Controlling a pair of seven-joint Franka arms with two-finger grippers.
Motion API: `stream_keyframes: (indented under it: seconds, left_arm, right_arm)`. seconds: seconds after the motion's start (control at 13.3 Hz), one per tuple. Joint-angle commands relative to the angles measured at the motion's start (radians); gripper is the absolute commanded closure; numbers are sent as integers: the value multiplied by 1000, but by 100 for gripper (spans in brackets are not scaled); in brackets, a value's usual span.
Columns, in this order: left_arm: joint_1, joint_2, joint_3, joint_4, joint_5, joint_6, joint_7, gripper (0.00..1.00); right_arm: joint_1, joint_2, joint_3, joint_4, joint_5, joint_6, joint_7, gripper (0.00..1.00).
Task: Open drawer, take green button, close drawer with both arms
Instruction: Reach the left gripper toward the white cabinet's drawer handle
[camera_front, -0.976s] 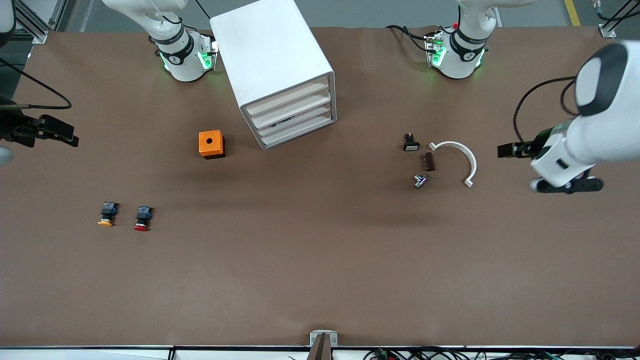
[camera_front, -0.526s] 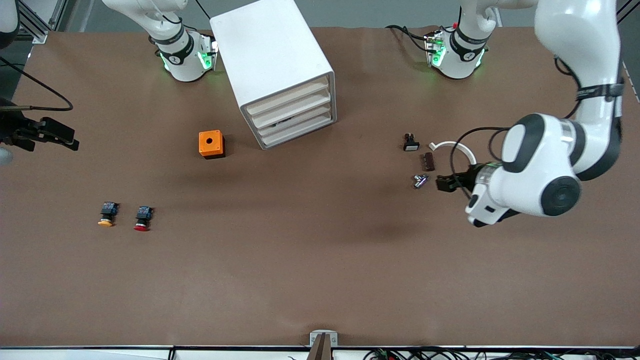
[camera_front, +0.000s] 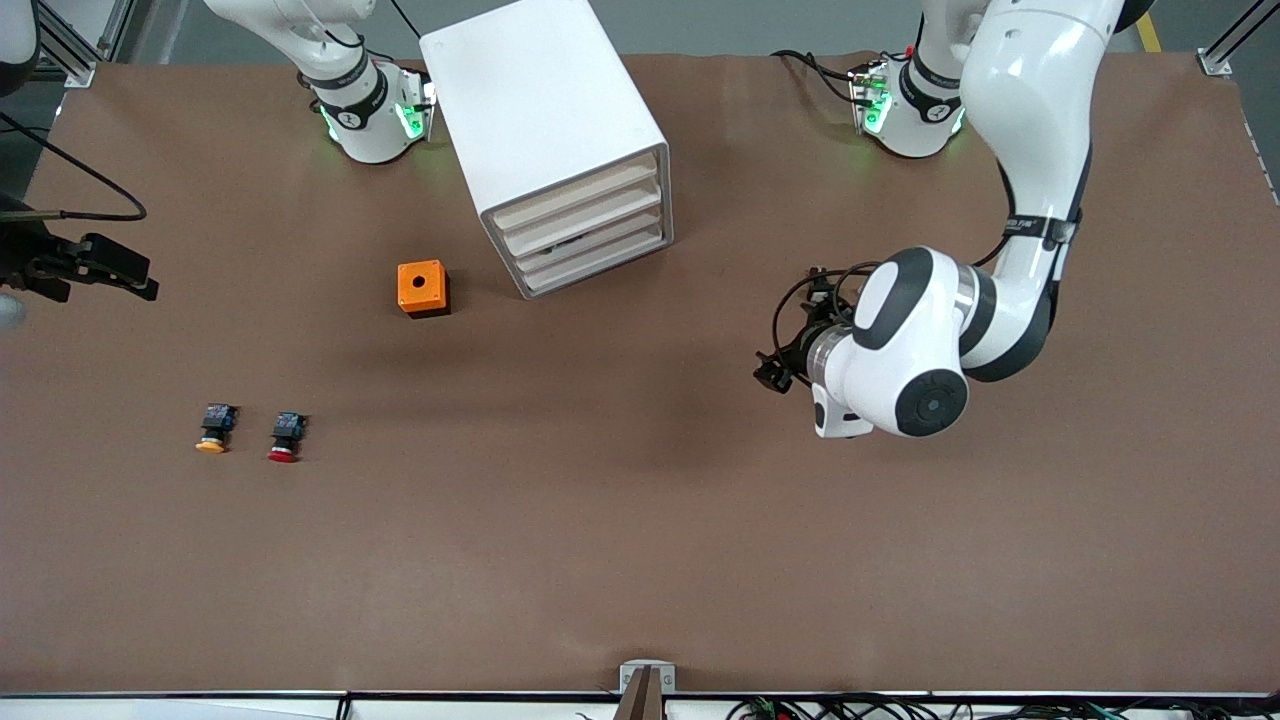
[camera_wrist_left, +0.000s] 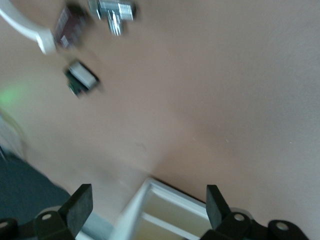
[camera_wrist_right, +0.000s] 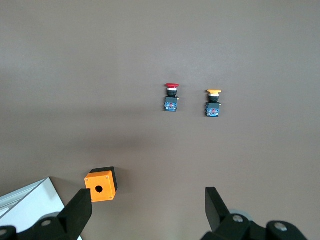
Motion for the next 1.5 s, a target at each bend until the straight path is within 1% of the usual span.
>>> stream_keyframes:
  seconds: [0.0, 0.23, 0.38, 0.53, 0.75, 0.9, 1.05, 1.2, 1.43]
  left_arm:
    - [-20, 58, 4, 30, -94, 17, -115, 0]
    - [-78, 104, 4, 29, -108, 37, -239, 0]
    - [-117, 124, 4, 29, -145, 78, -372, 0]
    - [-149, 148, 4, 29, -209, 121, -525, 0]
    - [-193, 165, 4, 27, -298, 131, -684, 0]
    - [-219, 197, 4, 26, -350, 129, -751, 0]
    - [-240, 203, 4, 26, -380, 129, -813, 0]
    - [-266, 219, 4, 27, -395, 131, -833, 0]
    - [-273, 223, 4, 27, -444, 129, -847, 0]
  right_arm:
    - [-9, -22, 7, -13, -2, 5, -7, 0]
    - [-12, -20, 7, -2, -2, 4, -7, 0]
    - [-14, -22, 5, 1, -2, 4, -6, 0]
    - [-12, -20, 5, 1, -2, 7, -6, 0]
    - [-12, -22, 7, 1, -2, 4, -6, 0]
    - [-12, -20, 5, 1, -2, 4, -6, 0]
    - [-9, -22, 7, 1, -2, 4, -6, 0]
    - [-6, -20, 8, 1, -2, 5, -6, 0]
    - [-8, -20, 8, 1, -2, 5, -6, 0]
